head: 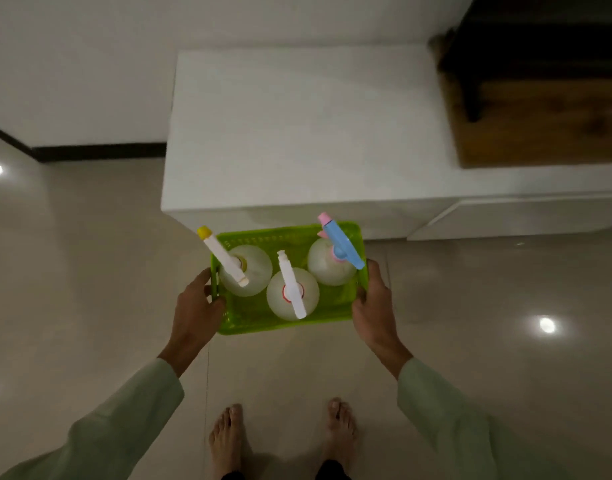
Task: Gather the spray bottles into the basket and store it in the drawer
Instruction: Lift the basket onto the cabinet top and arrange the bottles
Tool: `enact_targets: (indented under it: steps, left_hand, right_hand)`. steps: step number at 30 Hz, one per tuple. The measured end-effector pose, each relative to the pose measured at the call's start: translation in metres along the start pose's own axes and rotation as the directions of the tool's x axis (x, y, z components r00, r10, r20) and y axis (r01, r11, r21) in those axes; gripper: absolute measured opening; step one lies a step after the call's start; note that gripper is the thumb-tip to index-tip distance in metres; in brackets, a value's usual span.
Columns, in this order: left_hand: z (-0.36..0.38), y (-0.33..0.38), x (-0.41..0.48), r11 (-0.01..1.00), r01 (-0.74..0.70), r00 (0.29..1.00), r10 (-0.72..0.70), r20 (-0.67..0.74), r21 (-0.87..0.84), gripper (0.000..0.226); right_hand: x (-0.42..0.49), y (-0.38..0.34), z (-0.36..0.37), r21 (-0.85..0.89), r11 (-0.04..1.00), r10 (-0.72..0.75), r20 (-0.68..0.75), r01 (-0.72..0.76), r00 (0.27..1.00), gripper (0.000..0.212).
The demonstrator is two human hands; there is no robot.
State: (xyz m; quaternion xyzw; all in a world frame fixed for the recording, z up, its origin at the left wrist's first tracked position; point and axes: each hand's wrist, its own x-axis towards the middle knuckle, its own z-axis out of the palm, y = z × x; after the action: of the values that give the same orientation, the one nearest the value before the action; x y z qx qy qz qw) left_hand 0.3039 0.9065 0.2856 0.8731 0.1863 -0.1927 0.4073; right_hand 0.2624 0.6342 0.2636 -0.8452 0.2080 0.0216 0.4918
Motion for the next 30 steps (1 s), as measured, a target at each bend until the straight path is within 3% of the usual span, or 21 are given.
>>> enact_targets:
  steps: [7, 13, 22, 30]
  left_hand:
    - [-0.062, 0.119, -0.016, 0.999, -0.008, 1.000, 0.009, 0.007, -0.044, 0.061]
    - [-0.076, 0.178, 0.036, 0.996, -0.051, 0.999, 0.052, 0.007, -0.067, 0.053]
    - [-0.069, 0.207, 0.155, 0.997, 0.033, 0.998, -0.029, 0.061, -0.066, 0.060]
    - [-0.064, 0.200, 0.200, 0.998, 0.061, 0.995, -0.060, 0.074, -0.019, 0.056]
  right_hand:
    - [0.029, -0.100, -0.082, -0.040, 0.998, -0.055, 0.044, 0.056, 0.998, 0.063]
    - [0.098, -0.130, -0.093, -0.084, 0.996, -0.027, 0.013, 0.028, 1.000, 0.049]
    - [0.208, -0.134, -0.045, -0.128, 0.990, 0.063, 0.017, -0.060, 0.998, 0.038]
    - [0.239, -0.127, -0.014, -0.128, 0.989, 0.076, 0.010, -0.074, 0.997, 0.041]
